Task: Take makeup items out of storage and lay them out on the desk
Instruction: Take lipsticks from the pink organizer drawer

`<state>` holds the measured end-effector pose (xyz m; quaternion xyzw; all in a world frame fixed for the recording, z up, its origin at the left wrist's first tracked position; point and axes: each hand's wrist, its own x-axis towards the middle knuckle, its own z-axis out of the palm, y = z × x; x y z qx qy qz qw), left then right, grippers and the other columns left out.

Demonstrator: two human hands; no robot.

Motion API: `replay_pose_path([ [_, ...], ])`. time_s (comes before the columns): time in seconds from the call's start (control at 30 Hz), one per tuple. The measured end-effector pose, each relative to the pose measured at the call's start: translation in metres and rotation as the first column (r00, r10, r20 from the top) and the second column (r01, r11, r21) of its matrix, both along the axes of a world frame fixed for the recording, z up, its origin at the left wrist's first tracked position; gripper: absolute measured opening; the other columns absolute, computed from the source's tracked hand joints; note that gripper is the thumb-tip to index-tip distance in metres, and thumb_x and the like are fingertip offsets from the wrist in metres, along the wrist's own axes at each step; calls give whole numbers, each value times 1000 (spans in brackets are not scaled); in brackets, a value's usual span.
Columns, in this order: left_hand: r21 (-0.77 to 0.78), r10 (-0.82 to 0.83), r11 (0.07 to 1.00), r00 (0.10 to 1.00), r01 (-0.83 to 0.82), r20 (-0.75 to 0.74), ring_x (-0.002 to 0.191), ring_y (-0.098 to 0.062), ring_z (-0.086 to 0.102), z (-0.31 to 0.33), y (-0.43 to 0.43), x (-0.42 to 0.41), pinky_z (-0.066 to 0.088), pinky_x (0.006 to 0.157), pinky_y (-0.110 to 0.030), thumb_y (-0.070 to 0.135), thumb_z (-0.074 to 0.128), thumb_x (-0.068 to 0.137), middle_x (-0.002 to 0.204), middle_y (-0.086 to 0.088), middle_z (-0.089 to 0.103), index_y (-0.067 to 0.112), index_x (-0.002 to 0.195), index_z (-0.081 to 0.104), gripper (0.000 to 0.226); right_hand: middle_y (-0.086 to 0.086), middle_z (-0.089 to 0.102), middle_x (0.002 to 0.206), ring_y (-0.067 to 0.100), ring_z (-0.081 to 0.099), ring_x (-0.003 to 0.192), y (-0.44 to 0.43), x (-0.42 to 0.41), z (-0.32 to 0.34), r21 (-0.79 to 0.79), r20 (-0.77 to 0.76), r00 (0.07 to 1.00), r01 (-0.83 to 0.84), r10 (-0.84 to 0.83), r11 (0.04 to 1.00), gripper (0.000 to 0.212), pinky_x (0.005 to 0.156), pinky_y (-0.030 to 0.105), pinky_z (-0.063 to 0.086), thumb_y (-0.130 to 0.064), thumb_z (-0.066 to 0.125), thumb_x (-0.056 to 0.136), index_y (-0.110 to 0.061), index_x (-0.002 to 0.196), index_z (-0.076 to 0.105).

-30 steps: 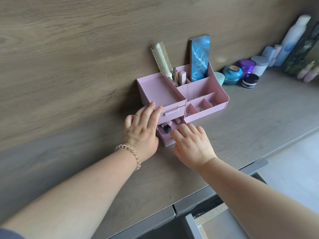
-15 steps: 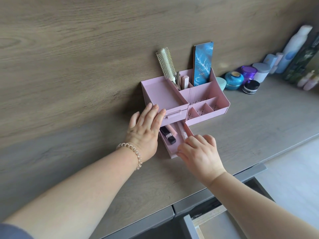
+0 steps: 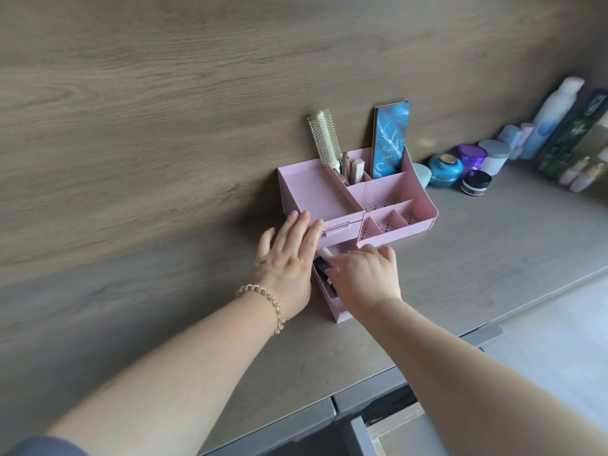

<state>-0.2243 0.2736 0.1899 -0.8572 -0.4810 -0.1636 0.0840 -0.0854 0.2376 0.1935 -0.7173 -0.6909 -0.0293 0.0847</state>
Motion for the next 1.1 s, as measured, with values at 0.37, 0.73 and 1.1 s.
replay_pose_path([
  [0.37, -142, 131, 985, 953, -95, 273, 138, -24, 27, -1, -27, 5, 28, 101, -43, 21, 52, 63, 150, -4, 33, 25, 141, 32, 80, 0, 55, 93, 27, 49, 102, 7, -2, 10, -265, 40, 996, 82, -74, 961, 19, 78, 38, 27, -46, 50, 85, -28, 89, 52],
  [0.73, -351, 204, 920, 977, -172, 56, 102, -21, 57, 7, -29, 27, 34, 85, -37, 60, 50, 81, 103, 3, 63, 25, 97, 59, 40, -4, 45, 52, 24, 46, 75, -26, 17, 14, -32, -200, 940, 277, -278, 960, 31, 67, 34, 18, -40, 60, 74, -20, 57, 43],
  [1.1, -577, 209, 784, 972, -230, -104, 96, -24, 60, 28, -12, 52, 42, 84, -35, 68, 64, 57, 102, 3, 66, 25, 86, 55, 52, -12, 48, 55, 13, 46, 76, -55, 40, 1, 234, -396, 885, 358, -247, 904, 15, 82, 28, 23, -44, 64, 74, -33, 63, 59],
])
